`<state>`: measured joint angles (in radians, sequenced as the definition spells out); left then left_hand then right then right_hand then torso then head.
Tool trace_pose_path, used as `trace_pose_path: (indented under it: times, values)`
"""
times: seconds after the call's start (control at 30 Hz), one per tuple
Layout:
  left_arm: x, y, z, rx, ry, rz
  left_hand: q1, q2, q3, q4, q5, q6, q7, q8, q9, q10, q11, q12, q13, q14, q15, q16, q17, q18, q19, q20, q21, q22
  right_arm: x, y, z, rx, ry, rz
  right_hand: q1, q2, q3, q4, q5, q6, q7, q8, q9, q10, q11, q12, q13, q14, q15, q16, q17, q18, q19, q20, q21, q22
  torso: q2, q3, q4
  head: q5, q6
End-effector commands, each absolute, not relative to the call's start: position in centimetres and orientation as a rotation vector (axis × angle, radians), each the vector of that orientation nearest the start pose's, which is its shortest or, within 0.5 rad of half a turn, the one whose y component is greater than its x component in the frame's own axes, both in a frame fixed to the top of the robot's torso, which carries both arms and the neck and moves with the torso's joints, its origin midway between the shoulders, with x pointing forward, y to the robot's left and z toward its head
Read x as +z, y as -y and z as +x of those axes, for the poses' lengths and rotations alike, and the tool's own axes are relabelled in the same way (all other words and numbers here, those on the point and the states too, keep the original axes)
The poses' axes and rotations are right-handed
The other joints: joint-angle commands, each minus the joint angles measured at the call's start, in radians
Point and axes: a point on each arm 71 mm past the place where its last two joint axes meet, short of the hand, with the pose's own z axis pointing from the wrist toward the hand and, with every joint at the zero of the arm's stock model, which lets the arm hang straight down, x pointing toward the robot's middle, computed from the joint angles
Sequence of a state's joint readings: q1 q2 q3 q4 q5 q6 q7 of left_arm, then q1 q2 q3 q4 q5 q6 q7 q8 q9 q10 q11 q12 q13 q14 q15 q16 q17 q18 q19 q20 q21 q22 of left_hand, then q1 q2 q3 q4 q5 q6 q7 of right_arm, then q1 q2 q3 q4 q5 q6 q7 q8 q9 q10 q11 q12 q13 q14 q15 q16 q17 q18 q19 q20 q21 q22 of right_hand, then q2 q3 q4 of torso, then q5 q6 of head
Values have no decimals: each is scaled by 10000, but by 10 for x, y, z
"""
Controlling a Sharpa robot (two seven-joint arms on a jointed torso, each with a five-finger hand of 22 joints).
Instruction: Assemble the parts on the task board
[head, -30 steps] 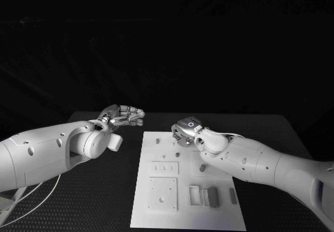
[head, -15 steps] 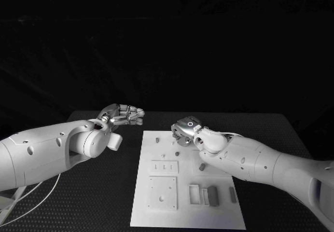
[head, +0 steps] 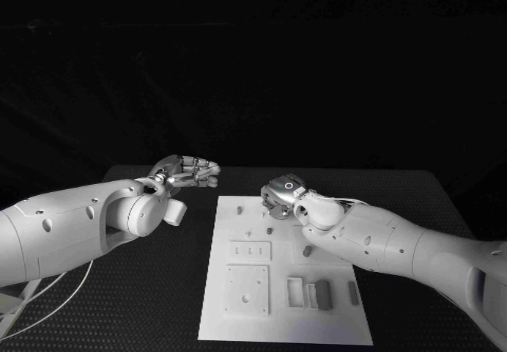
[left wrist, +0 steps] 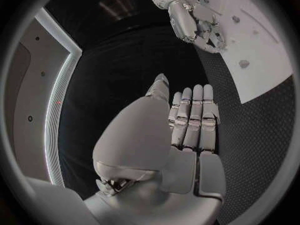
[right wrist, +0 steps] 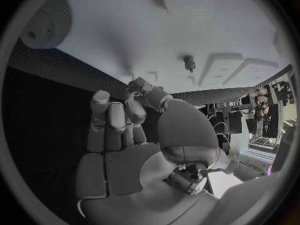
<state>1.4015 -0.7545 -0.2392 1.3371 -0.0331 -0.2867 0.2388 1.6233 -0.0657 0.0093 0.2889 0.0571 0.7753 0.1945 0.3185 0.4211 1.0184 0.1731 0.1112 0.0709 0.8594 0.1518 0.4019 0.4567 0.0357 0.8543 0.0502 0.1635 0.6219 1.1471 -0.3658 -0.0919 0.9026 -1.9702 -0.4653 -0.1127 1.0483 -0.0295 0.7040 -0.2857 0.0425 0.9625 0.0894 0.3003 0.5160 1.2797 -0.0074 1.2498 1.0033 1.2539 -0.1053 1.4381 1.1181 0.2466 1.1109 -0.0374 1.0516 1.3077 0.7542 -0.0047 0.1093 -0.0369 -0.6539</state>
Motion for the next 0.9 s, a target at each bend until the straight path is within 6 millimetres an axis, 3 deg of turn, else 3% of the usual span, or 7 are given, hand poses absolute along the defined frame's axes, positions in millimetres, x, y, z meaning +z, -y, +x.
trace_pose_path:
  times: [0.03,0.27,0.47,0.9]
  values:
    - [-164,-222,535,-13263,-15838,-10149,-112,-7,-62,18,-46,21,51,-61,-10,47,43,-66,-10,-14,44,-40,10,157,28,56,-47,-13,-248,119,554,2863,-14361,-5982,107,35,60,-11,62,227,159,15,298,75,12,-61,-3,67,-24,-30,-9,152,-22,-99,54,113,9,-4,-8,1,-36]
    - [-164,-221,535,-13267,-15846,-10136,-118,-9,-66,19,-46,20,51,-62,-11,47,43,-69,-10,-13,44,-42,13,157,29,56,-47,-13,-249,118,554,2929,-14426,-5902,109,13,61,-23,62,219,159,8,297,62,12,-90,-44,49,-25,-46,-46,152,-27,-100,50,111,0,0,-8,-13,-39]
    - [-164,-221,535,-13273,-15849,-10132,-121,-7,-69,19,-45,19,50,-63,-12,47,42,-72,-10,-12,44,-45,16,158,31,56,-48,-12,-249,115,553,3073,-14579,-5833,167,-277,51,-43,62,153,176,-49,284,13,28,-207,-171,-61,-16,-139,-234,152,-56,-108,32,104,-8,3,-10,-7,-60]
    - [-164,-222,535,-13233,-15832,-10159,-122,-2,-73,15,-45,20,45,-65,-15,48,36,-80,-9,-10,44,-52,22,159,32,55,-51,-12,-250,115,553,3165,-14698,-5634,13,-631,20,76,61,-183,278,-287,186,-111,119,-457,-399,-277,57,-327,-587,152,-67,-62,-33,56,-5,4,-14,11,-72]
